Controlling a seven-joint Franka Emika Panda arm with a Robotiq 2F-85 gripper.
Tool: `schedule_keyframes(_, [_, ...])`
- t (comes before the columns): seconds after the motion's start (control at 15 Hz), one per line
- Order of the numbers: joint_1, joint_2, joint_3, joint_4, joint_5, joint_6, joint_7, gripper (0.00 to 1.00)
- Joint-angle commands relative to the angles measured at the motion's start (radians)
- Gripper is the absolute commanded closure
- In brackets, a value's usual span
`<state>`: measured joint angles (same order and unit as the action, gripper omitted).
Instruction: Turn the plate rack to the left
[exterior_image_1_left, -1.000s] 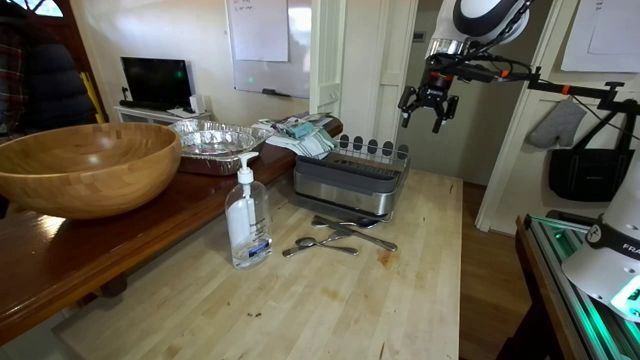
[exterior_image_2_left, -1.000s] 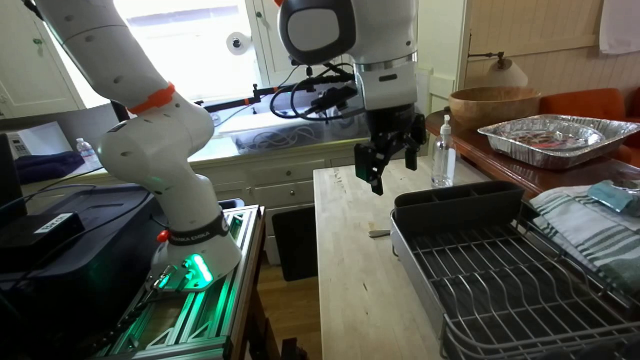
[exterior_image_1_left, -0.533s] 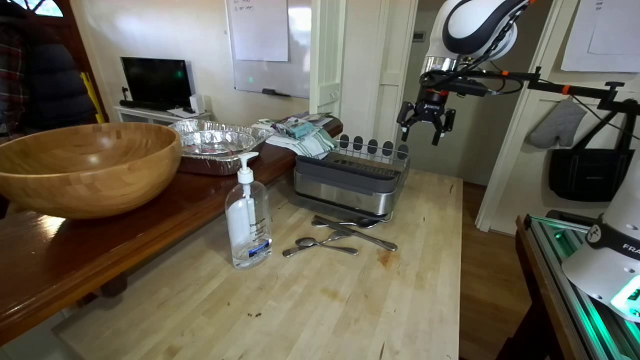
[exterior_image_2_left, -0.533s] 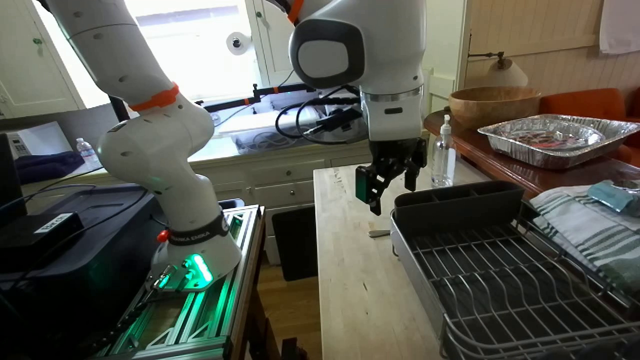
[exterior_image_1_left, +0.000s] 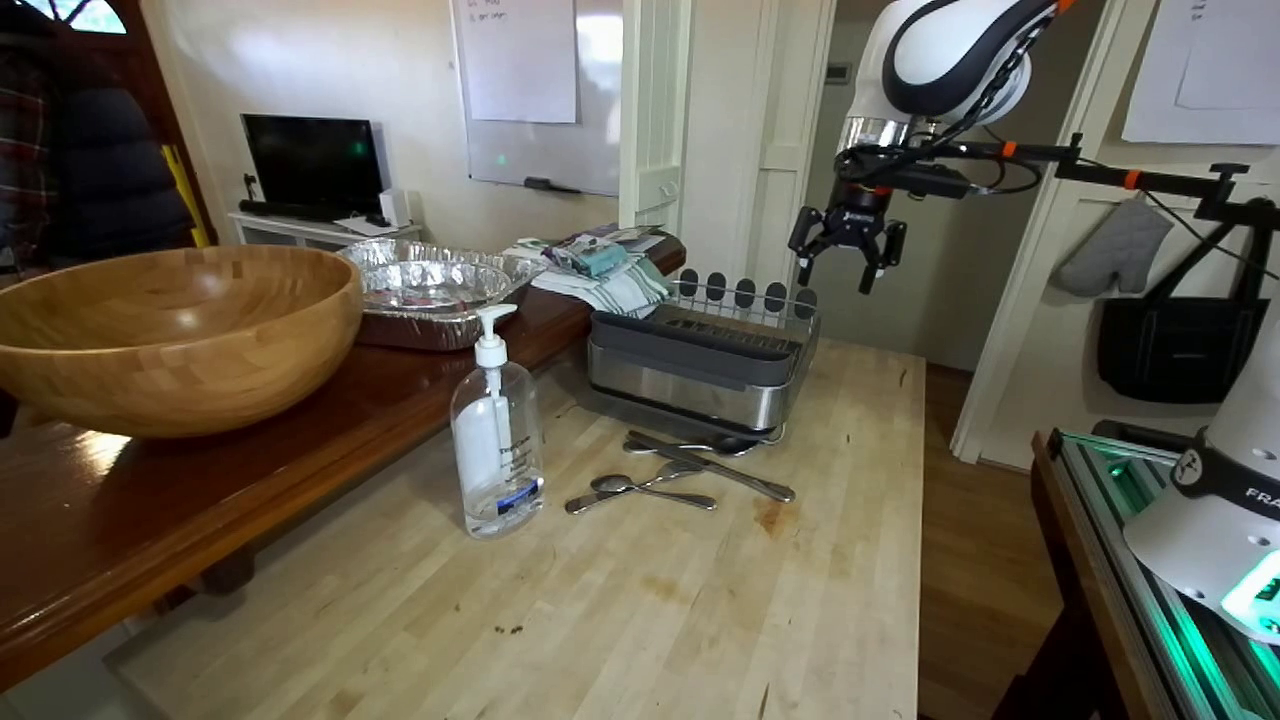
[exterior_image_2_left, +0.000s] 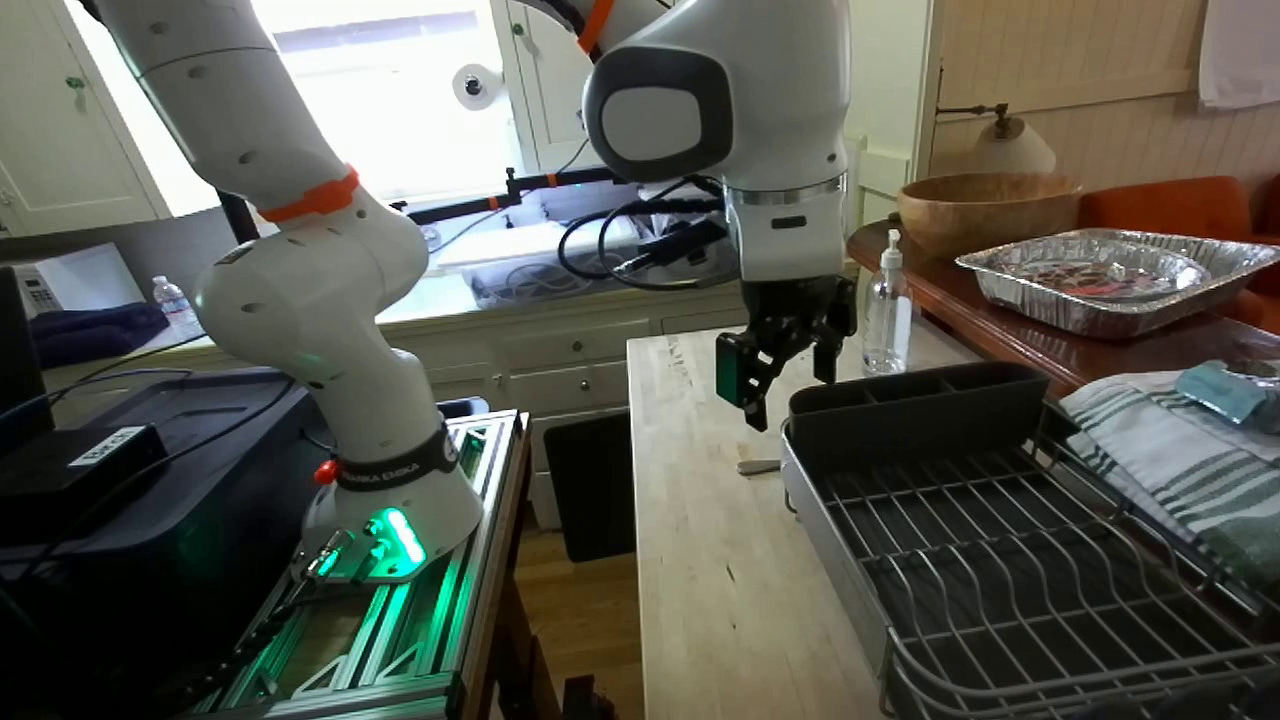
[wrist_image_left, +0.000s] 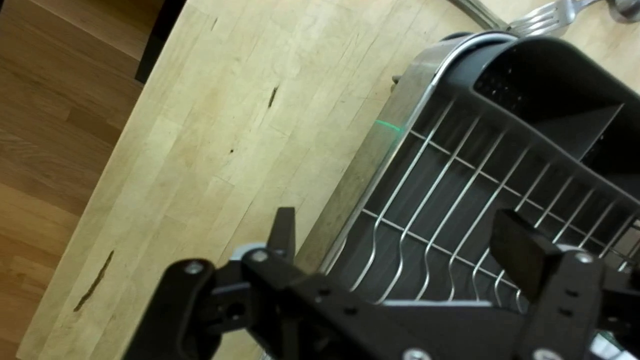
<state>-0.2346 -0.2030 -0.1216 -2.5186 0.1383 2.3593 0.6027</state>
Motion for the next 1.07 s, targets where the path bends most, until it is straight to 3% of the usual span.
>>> schedule_keyframes(0.0, [-0.003, 0.068, 0.011, -0.012, -0.015, 0.148, 0.079, 0.0])
schedule_keyframes(0.47, [0.019, 0.234, -0.029, 0.012, 0.11, 0.356, 0.055, 0.0])
schedule_keyframes(1.0, [0.017, 0.32, -0.044, 0.038, 0.232, 0.355, -0.018, 0.0])
